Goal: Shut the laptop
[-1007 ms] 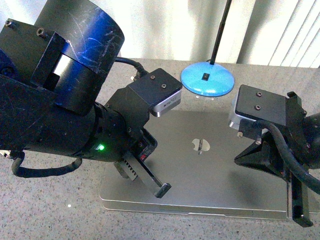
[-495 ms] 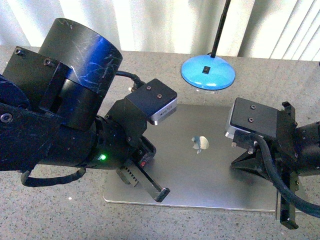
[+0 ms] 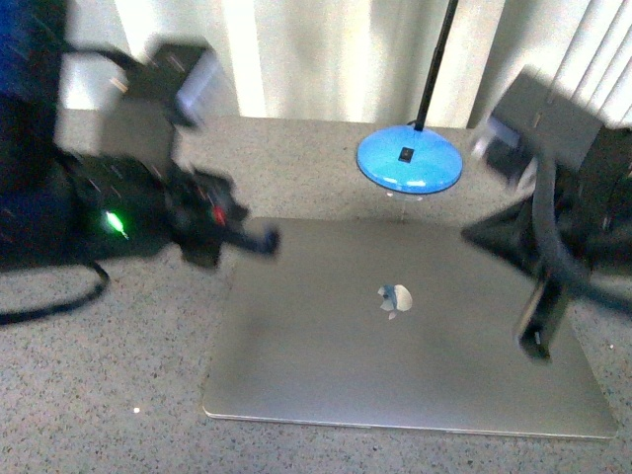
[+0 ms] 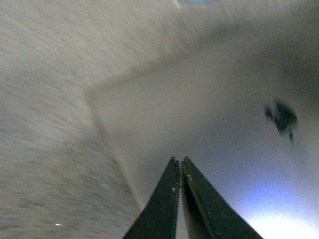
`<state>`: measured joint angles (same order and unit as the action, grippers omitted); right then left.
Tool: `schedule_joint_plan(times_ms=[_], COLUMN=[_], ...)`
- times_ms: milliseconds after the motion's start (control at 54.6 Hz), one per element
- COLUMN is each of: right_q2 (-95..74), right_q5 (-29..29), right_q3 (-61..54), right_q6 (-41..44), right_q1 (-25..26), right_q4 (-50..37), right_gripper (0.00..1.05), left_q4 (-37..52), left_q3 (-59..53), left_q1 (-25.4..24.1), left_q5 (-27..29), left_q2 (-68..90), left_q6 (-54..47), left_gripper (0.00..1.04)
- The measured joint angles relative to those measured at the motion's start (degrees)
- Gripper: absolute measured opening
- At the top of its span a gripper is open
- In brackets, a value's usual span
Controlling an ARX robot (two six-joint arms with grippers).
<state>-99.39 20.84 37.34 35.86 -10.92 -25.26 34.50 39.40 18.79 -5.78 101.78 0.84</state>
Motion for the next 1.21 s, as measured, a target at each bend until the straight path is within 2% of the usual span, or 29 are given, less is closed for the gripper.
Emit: schedule_joint_plan(times_ms=[37,92,165,220,238,256,293,330,385,476,513,586,1044,1117,1209], right_q2=[2.29,4.81,4.87,4.2,3.5,2.67,1.27,0.74,1.09,4.59,6.23,10.08,31.87,35.26,39.95], right_q5=[-3.41,-4.94,-5.27,-5.11,-6.6,-11.13,-19.63,-25.73,-29.99,-30.4,-30.12,-29.16,-24.98,-21.31,-21.18], right_q3=[0.07,0.46,0.31,0.13,-0.44,-1.73,-4.96,-8.5,-12.15,-15.58,-16.52,-18.64,-30.73,-32.0,-33.4], right_q6=[-5.95,-13.29,-17.64,-19.02,-20.15,-21.73,-25.18,-28.33,-31.1,-33.22,-33.66,-34.36,-35.08,-35.1,-35.17], right_q1=[0.31,0.92,1.16,0.94,0.59,0.11,-0.26,-0.31,0.22,1.51,1.77,2.36,6.64,9.18,10.67], right_q4=[-3.28,-4.72,-4.72,-4.61,-6.58,-11.34,-22.4,-31.85,-40.48,-46.38,-46.64,-44.41,-34.53,-32.39,-29.16], right_gripper=[0.06,0.18,0.34,0.46,0.47,0.44,0.37,0.3,0.21,0.07,0.02,0.03,0.03,0.03,0.03], left_q4=[1.92,2.89,3.02,2.89,4.24,10.29,18.73,23.96,30.12,32.85,33.05,33.03,25.68,23.61,20.35], left_q3=[-0.31,-0.11,-0.22,-0.74,-1.22,-2.93,-5.9,-8.33,-11.37,-14.84,-16.55,-19.39,-32.39,-33.66,-35.21], left_q1=[-1.44,-2.93,-3.39,-2.82,-2.38,-1.97,-1.88,-2.19,-3.34,-5.42,-6.12,-6.93,-12.72,-13.42,-14.91], left_q5=[2.93,4.48,4.52,4.09,5.68,10.45,15.78,18.34,19.61,19.5,18.99,17.29,11.56,11.02,9.33], left_q2=[-3.41,-6.56,-7.28,-6.25,-5.49,-4.48,-4.02,-4.37,-5.95,-9.55,-11.45,-14.14,-33.83,-37.16,-41.86], left_q6=[4.37,8.74,12.15,12.98,11.93,10.21,7.54,5.53,3.37,1.55,1.03,0.68,-0.42,-0.42,-0.42], left_gripper=[0.22,0.32,0.5,0.61,0.61,0.56,0.49,0.44,0.35,0.21,0.13,0.03,0.04,0.04,0.04])
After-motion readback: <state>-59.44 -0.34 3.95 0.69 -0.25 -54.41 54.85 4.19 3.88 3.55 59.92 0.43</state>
